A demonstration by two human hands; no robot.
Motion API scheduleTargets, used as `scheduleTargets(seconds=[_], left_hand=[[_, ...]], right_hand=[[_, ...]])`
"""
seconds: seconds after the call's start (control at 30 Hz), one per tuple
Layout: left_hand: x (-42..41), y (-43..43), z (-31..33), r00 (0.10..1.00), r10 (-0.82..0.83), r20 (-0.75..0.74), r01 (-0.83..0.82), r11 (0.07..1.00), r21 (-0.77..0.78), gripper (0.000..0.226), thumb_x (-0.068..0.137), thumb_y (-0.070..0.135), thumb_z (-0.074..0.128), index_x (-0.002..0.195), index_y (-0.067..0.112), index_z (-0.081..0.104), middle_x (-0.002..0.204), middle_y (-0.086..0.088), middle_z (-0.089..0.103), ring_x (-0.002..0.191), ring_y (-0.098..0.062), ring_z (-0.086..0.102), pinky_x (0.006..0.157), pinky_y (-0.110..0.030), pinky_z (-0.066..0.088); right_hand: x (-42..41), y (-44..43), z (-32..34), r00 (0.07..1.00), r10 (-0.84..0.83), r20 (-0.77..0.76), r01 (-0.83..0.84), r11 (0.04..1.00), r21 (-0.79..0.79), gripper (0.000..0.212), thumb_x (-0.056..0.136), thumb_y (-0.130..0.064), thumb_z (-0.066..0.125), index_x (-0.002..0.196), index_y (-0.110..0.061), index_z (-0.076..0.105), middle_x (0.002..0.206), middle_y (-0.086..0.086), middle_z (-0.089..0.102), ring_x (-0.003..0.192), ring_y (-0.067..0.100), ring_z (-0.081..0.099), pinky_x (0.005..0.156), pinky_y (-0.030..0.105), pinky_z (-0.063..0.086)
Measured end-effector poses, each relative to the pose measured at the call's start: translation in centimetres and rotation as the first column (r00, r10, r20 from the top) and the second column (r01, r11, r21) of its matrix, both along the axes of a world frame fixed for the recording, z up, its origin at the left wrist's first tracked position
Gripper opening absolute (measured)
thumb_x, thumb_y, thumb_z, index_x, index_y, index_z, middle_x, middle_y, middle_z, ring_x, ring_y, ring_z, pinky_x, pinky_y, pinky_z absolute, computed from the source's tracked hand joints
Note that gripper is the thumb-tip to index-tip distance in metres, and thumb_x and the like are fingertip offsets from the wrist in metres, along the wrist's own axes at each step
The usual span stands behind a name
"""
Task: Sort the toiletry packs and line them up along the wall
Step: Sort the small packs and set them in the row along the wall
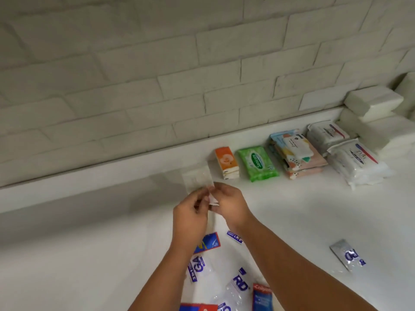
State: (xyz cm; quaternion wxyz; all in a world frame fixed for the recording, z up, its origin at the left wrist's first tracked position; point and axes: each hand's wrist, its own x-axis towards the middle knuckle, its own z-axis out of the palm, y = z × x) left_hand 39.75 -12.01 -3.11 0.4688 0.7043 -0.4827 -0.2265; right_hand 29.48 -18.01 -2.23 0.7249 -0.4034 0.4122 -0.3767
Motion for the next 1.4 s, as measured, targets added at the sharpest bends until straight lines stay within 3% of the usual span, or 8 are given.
scheduleTargets(seconds=[0.2,0.37,0.47,0.57,0.8,1.1,1.27,1.4], left_hand=[[5.2,-3.8,-1.7,0.981,0.169,0.094,-0.182,0.972,0.149,0.014,0.092,0.026,0.065,0.105,0.023,0.07,0.096,0.008,0.071,0.084,-0.011,0.066,0.074,-0.021,0.046],[6.6,-5.7,-3.1,0.991,0.118,-0.066,-0.093,0.949,0.302,0.03,0.091,0.024,0.066,0.062,0.017,0.068,0.054,0.0,0.064,0.052,-0.017,0.058,0.061,-0.036,0.049],[7.1,-6.7,-3.6,0.986,0.143,-0.084,-0.106,0.932,0.346,0.034,0.089,0.022,0.069,0.055,0.015,0.069,0.048,0.001,0.062,0.05,-0.018,0.06,0.067,-0.039,0.056],[7.1,-7.8,-3.7,0.983,0.168,-0.07,-0.13,0.917,0.377,0.036,0.088,0.022,0.071,0.054,0.011,0.067,0.048,-0.001,0.064,0.048,-0.017,0.062,0.067,-0.033,0.055],[6.6,-9.5,-3.4,0.984,0.16,0.077,-0.178,0.882,0.436,0.036,0.089,0.034,0.068,0.058,0.015,0.071,0.053,-0.002,0.069,0.057,-0.021,0.07,0.072,-0.033,0.058],[6.5,-9.6,-4.2,0.957,0.175,0.23,-0.259,0.873,0.413,0.037,0.087,0.047,0.066,0.076,0.015,0.078,0.067,-0.005,0.073,0.074,-0.024,0.07,0.068,-0.027,0.049],[5.2,-7.7,-3.3,0.965,0.171,0.199,-0.231,0.911,0.342,0.031,0.092,0.043,0.062,0.092,0.016,0.076,0.089,-0.002,0.074,0.088,-0.023,0.066,0.074,-0.026,0.042],[1.4,-4.3,-1.8,0.986,0.118,0.119,-0.146,0.952,0.268,0.018,0.093,0.032,0.062,0.084,0.02,0.072,0.078,0.006,0.069,0.08,-0.018,0.065,0.069,-0.024,0.041]], right_hand=[[2.2,-3.9,-1.8,0.991,-0.096,-0.096,0.101,0.994,0.048,0.019,0.091,0.006,0.051,0.08,-0.002,0.064,0.083,0.016,0.063,0.077,0.026,0.069,0.069,0.038,0.06],[2.8,-5.2,-3.6,0.976,-0.074,-0.204,0.093,0.992,0.086,0.025,0.092,0.002,0.047,0.105,-0.002,0.068,0.106,0.019,0.068,0.099,0.036,0.067,0.081,0.044,0.06],[2.4,-4.7,-4.1,0.763,-0.068,-0.642,-0.106,0.968,-0.228,0.042,0.092,-0.01,0.045,0.133,-0.01,0.057,0.131,0.011,0.062,0.123,0.03,0.057,0.107,0.034,0.044],[2.1,-3.4,-5.0,0.611,-0.205,-0.765,-0.31,0.827,-0.47,0.046,0.093,-0.003,0.045,0.138,-0.002,0.05,0.141,0.014,0.052,0.13,0.029,0.05,0.109,0.025,0.034],[2.4,-2.5,-7.1,0.465,-0.166,-0.869,-0.56,0.706,-0.434,0.056,0.094,-0.007,0.046,0.148,-0.001,0.032,0.157,0.014,0.027,0.149,0.028,0.017,0.119,0.028,0.014],[2.0,-2.9,-6.9,0.436,-0.156,-0.887,-0.574,0.711,-0.407,0.056,0.096,-0.013,0.046,0.149,-0.002,0.031,0.159,0.013,0.025,0.15,0.026,0.016,0.123,0.033,0.018],[-0.9,-2.1,-4.5,0.529,-0.203,-0.824,-0.487,0.723,-0.49,0.05,0.098,-0.02,0.046,0.146,-0.008,0.04,0.156,0.007,0.034,0.141,0.022,0.038,0.115,0.03,0.032],[-4.9,-0.3,-3.1,0.602,-0.24,-0.761,-0.381,0.752,-0.538,0.043,0.096,-0.023,0.053,0.137,-0.011,0.054,0.142,0.005,0.054,0.128,0.022,0.052,0.11,0.033,0.039]])
